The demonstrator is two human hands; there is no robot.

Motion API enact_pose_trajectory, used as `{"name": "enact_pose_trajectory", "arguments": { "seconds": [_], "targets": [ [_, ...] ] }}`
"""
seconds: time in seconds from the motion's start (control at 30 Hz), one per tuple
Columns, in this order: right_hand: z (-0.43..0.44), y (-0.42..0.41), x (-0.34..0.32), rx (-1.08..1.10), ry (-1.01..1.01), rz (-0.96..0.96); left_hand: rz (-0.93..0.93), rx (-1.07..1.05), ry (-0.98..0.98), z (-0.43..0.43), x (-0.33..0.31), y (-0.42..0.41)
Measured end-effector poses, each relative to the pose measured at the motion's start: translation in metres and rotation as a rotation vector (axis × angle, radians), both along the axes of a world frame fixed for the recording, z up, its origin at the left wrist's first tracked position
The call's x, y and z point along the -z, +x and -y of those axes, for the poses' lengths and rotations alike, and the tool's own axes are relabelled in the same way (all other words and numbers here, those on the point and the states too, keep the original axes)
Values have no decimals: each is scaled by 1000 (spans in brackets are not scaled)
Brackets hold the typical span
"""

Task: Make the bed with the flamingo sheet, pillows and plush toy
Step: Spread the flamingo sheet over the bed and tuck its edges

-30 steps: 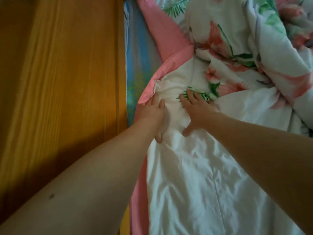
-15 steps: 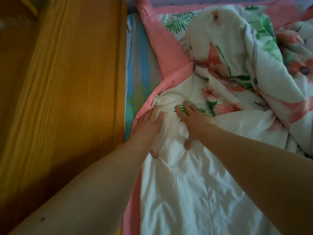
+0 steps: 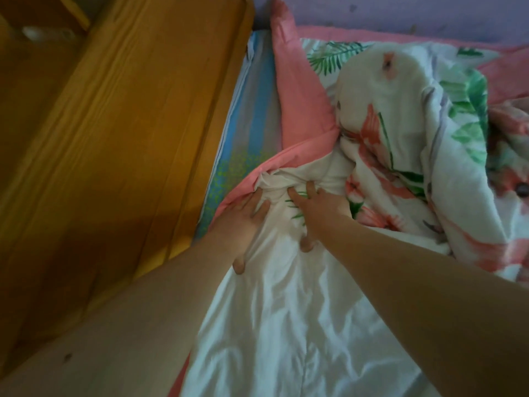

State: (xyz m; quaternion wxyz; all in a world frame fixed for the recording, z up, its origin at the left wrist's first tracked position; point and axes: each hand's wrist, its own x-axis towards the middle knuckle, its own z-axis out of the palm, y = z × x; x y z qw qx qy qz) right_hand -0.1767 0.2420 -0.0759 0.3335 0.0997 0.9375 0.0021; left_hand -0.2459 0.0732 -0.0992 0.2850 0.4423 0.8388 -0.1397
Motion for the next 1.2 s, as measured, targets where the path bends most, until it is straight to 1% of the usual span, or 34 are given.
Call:
{"name": "enact_pose_trajectory", "arguments": {
  "seconds": [0.2, 0.3, 0.53, 0.63, 0.7, 0.8, 0.93, 1.03, 1.07, 1.1, 1.13, 1.2],
  "targets": [
    [-14, 5, 10, -10, -126, -32, -11, -10, -38, -1, 0, 2],
    [-17, 7, 11, 6, -150, -43, 0, -2, -45, -3, 0, 0],
    [-12, 10, 11, 53, -128, -46, 5, 18, -8, 1, 7, 0],
    [-5, 9, 8, 106, -119, -75, -10, 27, 27, 4, 7, -5],
    [2, 11, 4, 168, -117, -69, -4, 83, 20, 5, 5, -7],
    [7, 12, 4, 223, -102, -82, -4, 87, 29, 5, 0, -8],
    [10, 13, 1, 263, -74, -82, 44, 117, 24, 7, -2, -15],
    [17, 16, 4, 303, -68, -115, 67, 99, 19, 4, -7, -19],
    [20, 19, 5, 317, -66, -143, 33, 92, 71, 0, -10, -19],
    [22, 22, 7, 331, -63, -174, -20, 66, 170, -4, -16, -20],
    [23, 25, 9, 353, -67, -202, -74, -17, 305, -8, -20, -21],
    [28, 37, 14, 421, -97, -241, -134, -310, 590, -15, -25, -20]
  ]
}}
